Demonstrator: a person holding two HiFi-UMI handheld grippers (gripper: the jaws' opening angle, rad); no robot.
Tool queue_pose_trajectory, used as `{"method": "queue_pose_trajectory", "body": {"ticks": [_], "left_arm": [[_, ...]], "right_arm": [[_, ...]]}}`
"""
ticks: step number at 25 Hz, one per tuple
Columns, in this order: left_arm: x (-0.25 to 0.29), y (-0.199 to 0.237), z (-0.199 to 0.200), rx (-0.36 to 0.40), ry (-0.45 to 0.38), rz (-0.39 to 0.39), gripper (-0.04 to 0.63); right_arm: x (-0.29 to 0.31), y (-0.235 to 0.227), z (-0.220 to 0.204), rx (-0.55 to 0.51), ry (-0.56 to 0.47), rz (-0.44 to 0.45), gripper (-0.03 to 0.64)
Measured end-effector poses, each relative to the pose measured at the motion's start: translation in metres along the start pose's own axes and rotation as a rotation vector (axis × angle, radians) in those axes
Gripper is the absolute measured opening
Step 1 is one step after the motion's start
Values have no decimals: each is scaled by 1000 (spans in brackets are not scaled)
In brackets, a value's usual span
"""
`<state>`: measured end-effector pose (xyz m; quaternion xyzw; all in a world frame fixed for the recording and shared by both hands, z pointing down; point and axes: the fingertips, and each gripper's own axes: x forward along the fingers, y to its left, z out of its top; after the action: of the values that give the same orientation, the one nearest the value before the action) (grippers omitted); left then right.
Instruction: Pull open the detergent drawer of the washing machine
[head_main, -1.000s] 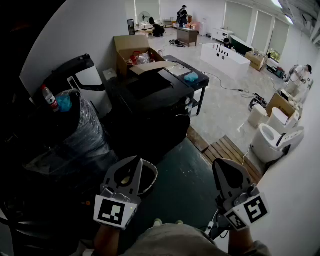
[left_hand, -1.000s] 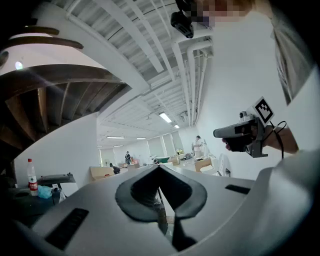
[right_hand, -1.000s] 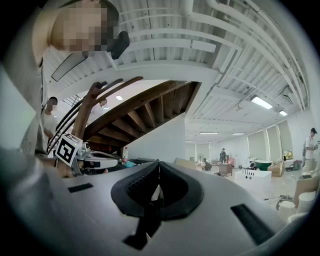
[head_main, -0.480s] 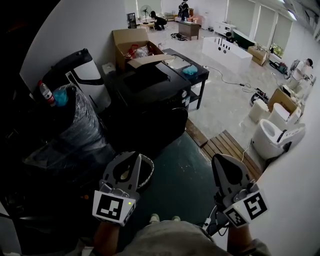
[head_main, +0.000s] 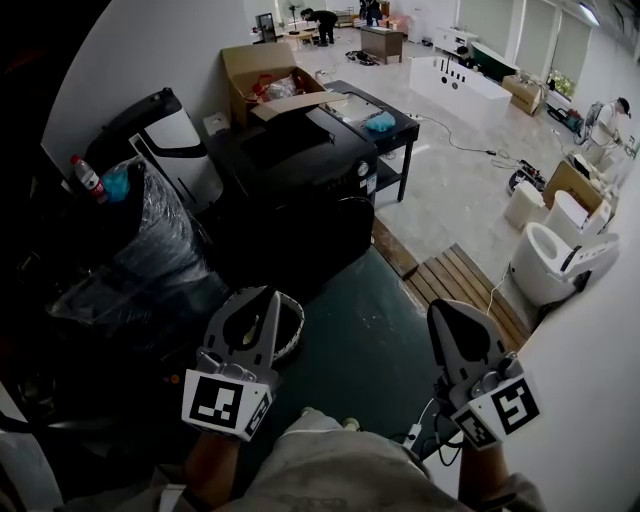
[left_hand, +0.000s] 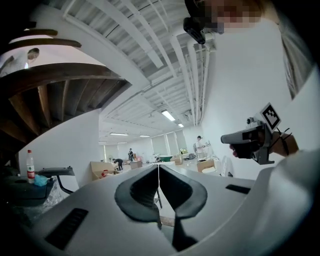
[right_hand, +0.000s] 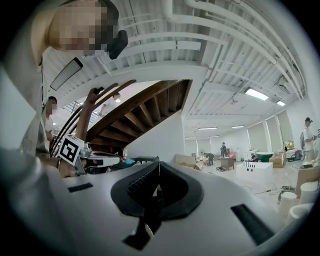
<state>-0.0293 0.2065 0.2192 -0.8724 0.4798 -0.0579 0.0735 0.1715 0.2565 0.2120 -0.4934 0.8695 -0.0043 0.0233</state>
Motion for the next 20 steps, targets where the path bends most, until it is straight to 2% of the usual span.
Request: {"method": "queue_pose_trajectory", "body": {"ticks": [1, 2, 3, 4, 12, 20], "left_arm": [[1, 3, -2, -2, 8, 23, 18], [3, 5, -4, -6, 17, 41, 54], [4, 6, -5, -14, 24, 54, 147], [5, 8, -5, -24, 25, 63, 202], [22, 20, -19, -44, 28, 81, 267], [71, 52, -49, -88, 60, 58, 330]], "right_arm": [[0, -1, -1, 2, 0, 1, 31], [-1, -3, -2, 3, 0, 2, 31], [-2, -4, -2, 4, 0, 3, 31], [-3, -5, -1, 2, -1, 3, 31], [15, -19, -12, 19, -9, 6, 31], [75, -39, -26, 0, 29, 22, 31]]}}
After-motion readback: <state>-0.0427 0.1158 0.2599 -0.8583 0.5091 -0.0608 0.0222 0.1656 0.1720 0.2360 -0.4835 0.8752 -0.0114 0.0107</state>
